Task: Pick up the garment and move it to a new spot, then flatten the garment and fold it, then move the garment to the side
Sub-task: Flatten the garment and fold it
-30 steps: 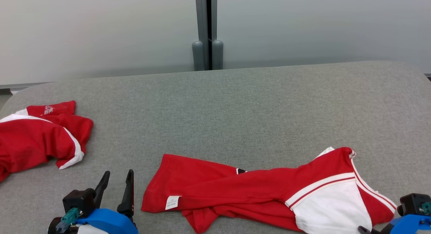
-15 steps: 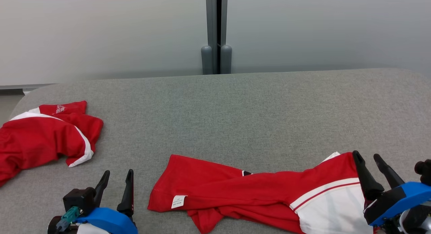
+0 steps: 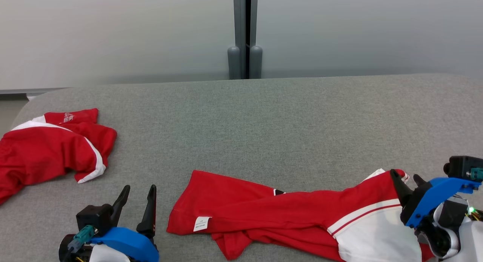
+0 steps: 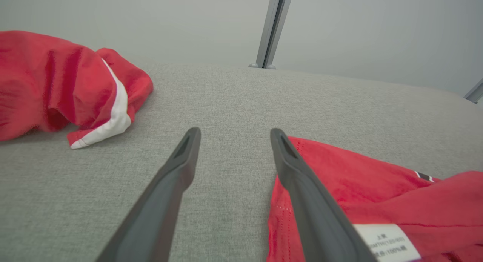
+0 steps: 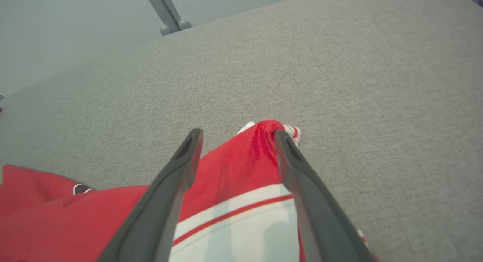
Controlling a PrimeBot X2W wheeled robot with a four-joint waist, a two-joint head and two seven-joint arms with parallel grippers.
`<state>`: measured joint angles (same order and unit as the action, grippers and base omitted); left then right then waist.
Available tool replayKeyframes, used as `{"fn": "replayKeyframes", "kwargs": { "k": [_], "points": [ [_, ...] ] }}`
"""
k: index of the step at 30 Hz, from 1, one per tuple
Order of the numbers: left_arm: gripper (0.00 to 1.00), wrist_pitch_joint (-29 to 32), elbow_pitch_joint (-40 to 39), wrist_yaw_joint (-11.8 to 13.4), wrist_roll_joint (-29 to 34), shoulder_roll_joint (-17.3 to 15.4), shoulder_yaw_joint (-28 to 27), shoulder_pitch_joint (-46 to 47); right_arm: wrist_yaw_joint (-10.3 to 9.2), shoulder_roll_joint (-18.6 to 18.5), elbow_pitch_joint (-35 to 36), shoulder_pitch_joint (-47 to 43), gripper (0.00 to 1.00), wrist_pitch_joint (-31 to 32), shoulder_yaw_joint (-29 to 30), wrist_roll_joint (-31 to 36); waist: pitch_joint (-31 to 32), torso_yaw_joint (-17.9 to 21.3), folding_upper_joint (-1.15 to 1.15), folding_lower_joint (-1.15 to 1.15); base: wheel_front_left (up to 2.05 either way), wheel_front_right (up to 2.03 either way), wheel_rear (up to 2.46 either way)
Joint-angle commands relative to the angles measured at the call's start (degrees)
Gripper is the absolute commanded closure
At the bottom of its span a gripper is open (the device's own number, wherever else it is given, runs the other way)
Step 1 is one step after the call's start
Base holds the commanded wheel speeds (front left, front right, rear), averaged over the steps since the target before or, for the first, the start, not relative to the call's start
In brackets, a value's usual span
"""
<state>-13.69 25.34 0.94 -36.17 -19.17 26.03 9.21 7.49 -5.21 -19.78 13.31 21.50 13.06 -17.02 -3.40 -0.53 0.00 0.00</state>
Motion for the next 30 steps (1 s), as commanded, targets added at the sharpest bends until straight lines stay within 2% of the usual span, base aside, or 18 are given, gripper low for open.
{"fn": "replayKeyframes", "kwargs": {
  "k": [1, 6, 14, 15, 16, 17, 24, 30],
  "points": [
    [0.0, 0.04, -0.05, -0.29, 0.4, -0.02, 0.07, 0.81, 0.01, -0.99, -2.24, 2.17, 0.0, 1.72, 0.88, 0.77, -0.28, -0.34, 0.0, 0.0, 0.0, 0.0, 0.0],
    [0.0, 0.27, 0.27, -0.66, 0.38, 0.08, 0.58, 1.85, 0.01, -1.94, -11.64, 8.55, 0.0, 8.93, 4.46, 4.5, -1.58, -1.77, 0.0, 0.0, 0.0, 0.0, 0.0],
    [0.0, 0.22, 0.93, -0.89, 0.49, -0.15, 0.93, 3.04, 0.01, -2.78, -21.97, 14.29, 0.01, 8.09, 7.18, 5.93, -3.36, -3.62, 0.0, 0.0, 0.0, 0.0, 0.0],
    [0.0, 0.2, 1.04, -0.91, 0.5, -0.13, 0.99, 3.17, 0.01, -2.7, -23.26, 14.73, 0.51, 7.97, 7.17, 6.03, -3.42, -3.8, 0.0, 0.0, 0.0, 0.0, 0.0],
    [0.0, 0.2, 1.13, -0.94, 0.51, -0.12, 1.09, 3.23, 0.01, -2.85, -24.2, 15.13, 0.84, 7.41, 6.97, 6.28, -3.46, -3.96, 0.0, 0.0, 0.0, 0.0, 0.0],
    [0.0, 0.2, 1.25, -0.97, 0.5, -0.12, 1.13, 3.26, 0.01, -2.99, -25.0, 15.56, 1.0, 6.82, 6.83, 6.34, -3.45, -4.12, 0.0, 0.0, 0.0, 0.0, 0.0],
    [0.0, -0.06, 2.0, -0.68, 0.02, 0.26, 1.29, 2.79, 0.01, -3.01, -26.54, 18.73, 1.0, 1.16, 2.86, 3.21, -2.31, -4.83, 0.0, 0.0, 0.0, 0.0, 0.0],
    [0.0, -0.22, 2.59, -1.02, -0.2, 1.07, 1.65, 2.94, 0.01, -2.11, -25.33, 23.74, 1.0, -5.69, -3.24, -0.62, -1.26, -5.93, 0.0, 0.0, 0.0, 0.0, 0.0]
  ]
}}
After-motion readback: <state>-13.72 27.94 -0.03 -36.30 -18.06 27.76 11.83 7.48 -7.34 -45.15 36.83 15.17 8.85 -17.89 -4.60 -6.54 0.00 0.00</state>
